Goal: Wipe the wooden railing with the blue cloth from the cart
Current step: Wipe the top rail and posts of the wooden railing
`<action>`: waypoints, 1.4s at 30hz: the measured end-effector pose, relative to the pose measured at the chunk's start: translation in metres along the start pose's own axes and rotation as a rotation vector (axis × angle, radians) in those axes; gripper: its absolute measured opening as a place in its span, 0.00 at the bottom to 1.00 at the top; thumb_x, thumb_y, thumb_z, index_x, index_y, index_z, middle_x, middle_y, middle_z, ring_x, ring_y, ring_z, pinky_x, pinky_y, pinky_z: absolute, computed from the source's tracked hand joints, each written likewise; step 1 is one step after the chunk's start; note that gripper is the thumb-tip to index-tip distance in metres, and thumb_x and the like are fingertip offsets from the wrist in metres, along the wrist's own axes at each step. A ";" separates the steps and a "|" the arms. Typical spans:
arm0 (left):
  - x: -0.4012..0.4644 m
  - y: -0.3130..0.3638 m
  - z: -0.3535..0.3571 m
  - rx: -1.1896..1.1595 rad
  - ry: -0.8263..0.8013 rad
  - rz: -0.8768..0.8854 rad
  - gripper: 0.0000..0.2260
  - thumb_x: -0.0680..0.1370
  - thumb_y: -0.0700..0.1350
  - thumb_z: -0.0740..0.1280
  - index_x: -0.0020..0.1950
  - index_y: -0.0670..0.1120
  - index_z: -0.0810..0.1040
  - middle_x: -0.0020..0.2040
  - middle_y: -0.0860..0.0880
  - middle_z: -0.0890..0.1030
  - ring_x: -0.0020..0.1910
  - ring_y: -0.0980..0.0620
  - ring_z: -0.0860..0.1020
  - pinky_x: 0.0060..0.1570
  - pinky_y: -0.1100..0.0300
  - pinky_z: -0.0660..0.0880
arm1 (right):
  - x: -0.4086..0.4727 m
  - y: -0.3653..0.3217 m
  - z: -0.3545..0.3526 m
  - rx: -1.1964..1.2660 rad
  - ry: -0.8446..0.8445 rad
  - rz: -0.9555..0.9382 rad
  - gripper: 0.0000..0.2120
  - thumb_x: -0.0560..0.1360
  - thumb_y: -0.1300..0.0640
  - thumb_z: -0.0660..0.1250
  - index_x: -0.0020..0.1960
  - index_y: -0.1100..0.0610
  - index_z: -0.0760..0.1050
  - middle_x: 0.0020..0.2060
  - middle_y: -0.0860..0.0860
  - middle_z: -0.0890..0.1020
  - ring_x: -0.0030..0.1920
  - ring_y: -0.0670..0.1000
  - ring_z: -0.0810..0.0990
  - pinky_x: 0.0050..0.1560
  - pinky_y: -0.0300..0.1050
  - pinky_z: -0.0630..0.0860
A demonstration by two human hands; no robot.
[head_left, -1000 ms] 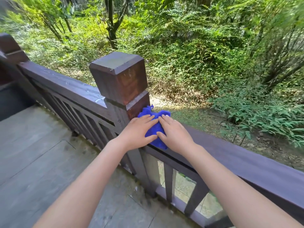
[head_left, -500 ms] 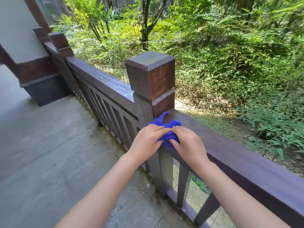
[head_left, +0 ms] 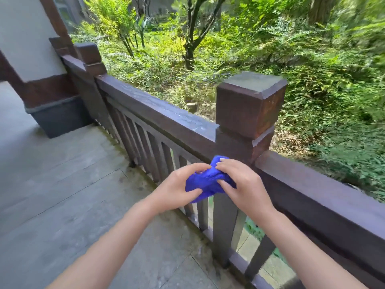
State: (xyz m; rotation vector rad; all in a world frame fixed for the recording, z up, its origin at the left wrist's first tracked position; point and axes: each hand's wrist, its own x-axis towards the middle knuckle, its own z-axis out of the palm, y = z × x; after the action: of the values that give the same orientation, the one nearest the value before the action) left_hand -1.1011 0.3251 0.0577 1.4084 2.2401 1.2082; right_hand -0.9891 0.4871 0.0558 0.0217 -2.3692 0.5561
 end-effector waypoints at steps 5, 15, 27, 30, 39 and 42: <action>-0.001 -0.049 -0.054 0.144 -0.066 0.124 0.22 0.70 0.33 0.66 0.62 0.50 0.72 0.60 0.54 0.77 0.60 0.58 0.72 0.63 0.65 0.66 | 0.014 -0.026 0.060 -0.080 0.038 0.067 0.13 0.66 0.67 0.73 0.51 0.64 0.79 0.49 0.56 0.84 0.54 0.55 0.81 0.61 0.39 0.69; 0.074 -0.091 -0.109 0.383 0.017 0.580 0.17 0.70 0.29 0.65 0.56 0.42 0.80 0.49 0.41 0.82 0.47 0.41 0.78 0.49 0.49 0.76 | 0.070 -0.038 0.108 -0.163 0.211 0.278 0.16 0.67 0.69 0.68 0.54 0.60 0.75 0.50 0.56 0.81 0.57 0.50 0.73 0.62 0.36 0.65; 0.234 -0.098 -0.145 0.350 -0.089 0.743 0.16 0.70 0.29 0.65 0.56 0.39 0.79 0.49 0.38 0.82 0.48 0.39 0.77 0.51 0.50 0.73 | 0.178 0.026 0.116 -0.260 0.418 0.448 0.13 0.70 0.68 0.68 0.54 0.61 0.74 0.51 0.58 0.80 0.55 0.51 0.72 0.60 0.31 0.61; 0.261 -0.111 -0.134 0.267 -0.198 0.663 0.18 0.70 0.30 0.66 0.58 0.41 0.78 0.52 0.40 0.81 0.52 0.41 0.76 0.56 0.54 0.70 | 0.188 0.035 0.120 -0.321 0.370 0.581 0.12 0.72 0.67 0.66 0.55 0.62 0.74 0.51 0.58 0.79 0.54 0.56 0.75 0.57 0.38 0.64; 0.275 -0.151 -0.104 0.436 -0.553 0.692 0.20 0.80 0.43 0.56 0.72 0.45 0.61 0.73 0.46 0.66 0.72 0.50 0.62 0.71 0.51 0.58 | 0.174 0.033 0.160 -0.611 0.137 0.978 0.13 0.74 0.62 0.62 0.58 0.65 0.74 0.58 0.62 0.79 0.62 0.57 0.76 0.62 0.49 0.72; 0.273 -0.150 -0.101 0.608 -0.686 0.599 0.22 0.81 0.50 0.48 0.75 0.50 0.49 0.77 0.50 0.51 0.75 0.54 0.48 0.74 0.49 0.47 | 0.176 0.038 0.157 -0.618 -0.042 1.061 0.21 0.77 0.58 0.53 0.69 0.63 0.63 0.71 0.58 0.66 0.73 0.52 0.61 0.73 0.46 0.57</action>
State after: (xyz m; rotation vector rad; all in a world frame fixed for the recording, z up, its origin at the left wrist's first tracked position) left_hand -1.3946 0.4706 0.0700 2.3653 1.7751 0.0218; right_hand -1.2276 0.4830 0.0478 -1.5528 -2.3401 0.2366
